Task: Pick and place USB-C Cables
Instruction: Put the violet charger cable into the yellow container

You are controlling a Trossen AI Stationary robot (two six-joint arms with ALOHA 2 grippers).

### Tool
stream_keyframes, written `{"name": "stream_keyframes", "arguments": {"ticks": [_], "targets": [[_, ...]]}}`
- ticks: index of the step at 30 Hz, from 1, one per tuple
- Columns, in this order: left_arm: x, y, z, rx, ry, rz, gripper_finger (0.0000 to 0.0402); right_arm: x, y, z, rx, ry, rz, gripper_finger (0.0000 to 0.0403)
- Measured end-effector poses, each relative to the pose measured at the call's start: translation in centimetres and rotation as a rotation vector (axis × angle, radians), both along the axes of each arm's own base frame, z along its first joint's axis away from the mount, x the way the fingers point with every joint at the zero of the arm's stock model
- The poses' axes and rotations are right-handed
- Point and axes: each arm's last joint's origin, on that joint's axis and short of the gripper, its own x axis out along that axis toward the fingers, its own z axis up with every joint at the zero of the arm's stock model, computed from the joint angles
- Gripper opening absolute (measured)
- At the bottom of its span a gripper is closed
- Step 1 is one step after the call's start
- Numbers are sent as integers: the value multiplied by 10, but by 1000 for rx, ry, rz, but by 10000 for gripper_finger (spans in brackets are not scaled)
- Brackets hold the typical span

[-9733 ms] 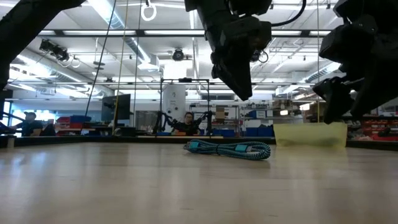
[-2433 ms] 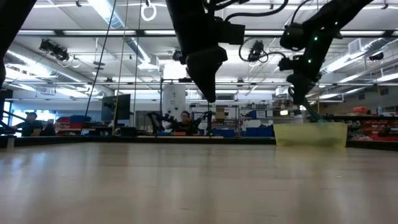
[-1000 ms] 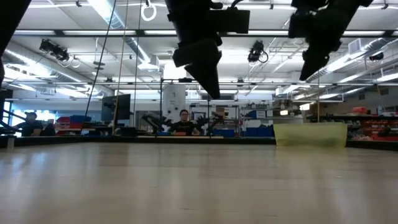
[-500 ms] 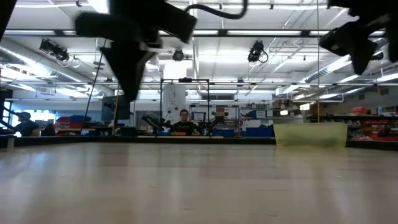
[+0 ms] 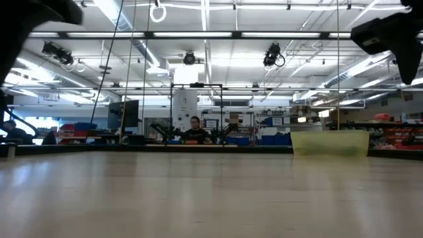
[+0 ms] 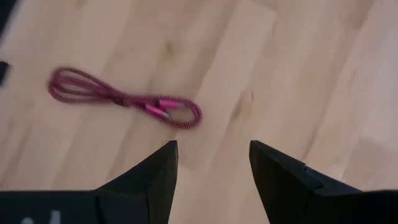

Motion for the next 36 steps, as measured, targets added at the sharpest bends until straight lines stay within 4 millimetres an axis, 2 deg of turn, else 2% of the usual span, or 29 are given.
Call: {"name": "stream_keyframes", "arguments": {"ticks": [5,10,17,21,24,28,33,36], "targets": [[-4,-20,-1,-22,-136,65,187,9,9,6,73,-120,53,205],[-10,-29,-6,4,-153,92,213,12,17,11,149,-183,61,205],[-11,-42,-27,10,-131,67,216,5,32,14,244,-188,67,205],[-13,-43,-27,18,-121,53,215,1,39,15,267,-203,44,205],[-20,-45,-27,36,-98,37,215,0,43,16,284,-209,45,205],[-29,-49,-42,38,-62,18,215,-1,44,17,292,-215,50,205],[-41,-43,-63,61,6,12,212,-1,44,17,291,-217,51,205],[-42,-37,-68,62,18,12,197,-1,44,17,289,-221,49,205]]}}
